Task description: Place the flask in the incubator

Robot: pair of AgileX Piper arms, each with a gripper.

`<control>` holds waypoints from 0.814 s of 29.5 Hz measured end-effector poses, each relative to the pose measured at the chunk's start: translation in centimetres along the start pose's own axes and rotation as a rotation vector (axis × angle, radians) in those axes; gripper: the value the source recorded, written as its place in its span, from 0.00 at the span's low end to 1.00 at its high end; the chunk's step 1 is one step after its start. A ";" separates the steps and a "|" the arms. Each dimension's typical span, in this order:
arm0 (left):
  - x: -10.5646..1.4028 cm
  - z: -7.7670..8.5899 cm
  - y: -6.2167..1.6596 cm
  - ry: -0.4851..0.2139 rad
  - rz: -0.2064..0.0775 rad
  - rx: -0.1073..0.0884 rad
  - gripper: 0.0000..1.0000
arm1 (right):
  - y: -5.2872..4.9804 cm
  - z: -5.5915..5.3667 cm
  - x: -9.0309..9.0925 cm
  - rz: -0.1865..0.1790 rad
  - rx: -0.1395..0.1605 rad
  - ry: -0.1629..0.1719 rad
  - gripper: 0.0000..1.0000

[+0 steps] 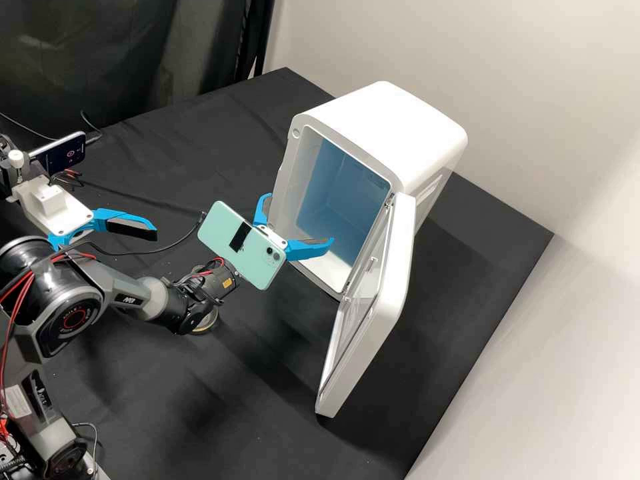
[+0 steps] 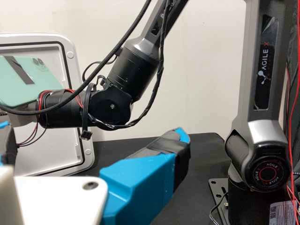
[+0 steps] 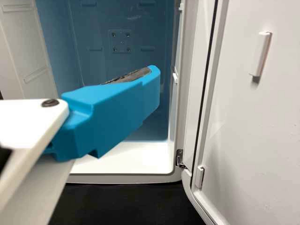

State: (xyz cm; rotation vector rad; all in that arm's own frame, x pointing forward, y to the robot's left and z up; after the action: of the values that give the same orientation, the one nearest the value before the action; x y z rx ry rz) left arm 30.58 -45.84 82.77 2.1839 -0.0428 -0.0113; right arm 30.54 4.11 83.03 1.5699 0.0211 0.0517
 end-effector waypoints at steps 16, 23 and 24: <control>0.0 0.0 0.00 0.000 0.000 0.000 1.00 | 0.0 0.0 0.0 0.000 0.000 0.000 1.00; -0.6 -0.5 -0.33 0.003 -0.017 0.015 1.00 | 0.0 0.0 0.0 0.000 0.000 0.000 1.00; -0.9 -0.8 -0.39 0.012 -0.021 0.016 1.00 | 0.0 0.0 0.0 0.000 0.000 0.000 1.00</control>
State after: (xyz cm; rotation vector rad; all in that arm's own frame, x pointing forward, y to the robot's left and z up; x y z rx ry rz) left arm 29.67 -44.96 82.89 2.2001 -0.0130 -0.0094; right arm 30.54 4.11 83.03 1.5699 0.0211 0.0517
